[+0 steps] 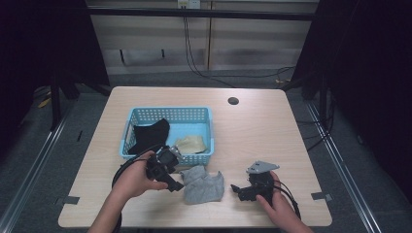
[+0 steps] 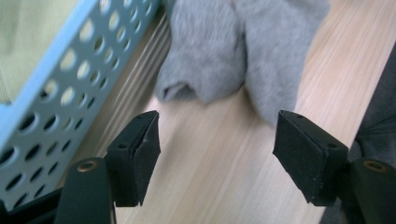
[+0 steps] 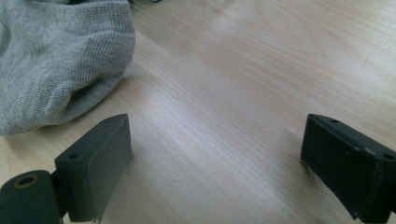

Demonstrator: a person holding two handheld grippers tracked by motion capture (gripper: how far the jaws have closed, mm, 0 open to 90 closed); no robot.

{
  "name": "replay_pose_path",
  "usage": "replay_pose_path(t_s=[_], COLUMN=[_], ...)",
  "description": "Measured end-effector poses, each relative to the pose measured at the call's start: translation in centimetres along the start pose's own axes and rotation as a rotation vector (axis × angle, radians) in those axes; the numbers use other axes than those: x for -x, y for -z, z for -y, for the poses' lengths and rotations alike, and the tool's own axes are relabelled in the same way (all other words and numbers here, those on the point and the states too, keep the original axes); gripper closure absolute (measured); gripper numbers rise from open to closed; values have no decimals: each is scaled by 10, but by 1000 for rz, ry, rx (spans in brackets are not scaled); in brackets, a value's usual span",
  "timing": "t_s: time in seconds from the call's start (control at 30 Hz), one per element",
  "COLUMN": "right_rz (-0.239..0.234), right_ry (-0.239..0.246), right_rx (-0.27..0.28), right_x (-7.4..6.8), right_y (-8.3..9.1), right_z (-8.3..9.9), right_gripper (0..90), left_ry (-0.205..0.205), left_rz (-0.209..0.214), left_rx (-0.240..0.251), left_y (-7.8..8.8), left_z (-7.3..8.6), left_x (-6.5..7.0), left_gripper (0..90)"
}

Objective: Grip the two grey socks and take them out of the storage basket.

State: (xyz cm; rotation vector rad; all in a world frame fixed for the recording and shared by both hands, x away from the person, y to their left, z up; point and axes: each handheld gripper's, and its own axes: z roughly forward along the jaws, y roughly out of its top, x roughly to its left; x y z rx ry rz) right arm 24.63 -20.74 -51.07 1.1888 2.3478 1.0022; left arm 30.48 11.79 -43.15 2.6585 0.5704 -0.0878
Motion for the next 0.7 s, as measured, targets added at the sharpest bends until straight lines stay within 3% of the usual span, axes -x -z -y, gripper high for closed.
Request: replay_pose_path(t_s=[0.1,0.2,0.33,0.4,0.47,0.53,0.7], right_rz=[0,0,0,0,0,0,-1], right_ry=[0,3,0,0,0,2,2], right_rx=[-1,1,-1,0,0,1,1], right_x=[0,0,0,0,0,0,0], right_y=[0,0,0,0,0,0,0], right_z=[0,0,0,0,0,0,0], right_gripper=[83,83,83,82,83,83,83], left_ry=[-23,-28,-73,-73,-101,-104,-116], left_rz=[-26,-2,-17,-24,-46,-60,-51], left_rx=[10,34,32,46,53,49,61], left_y=[-5,-12,-23,-25,-28,-29,-31], left_z=[12,24,36,41,44,44,44], left_x=[-5,-8,-13,-16,-18,-19,-18], left_gripper=[295,285,257,256,250,245,243])
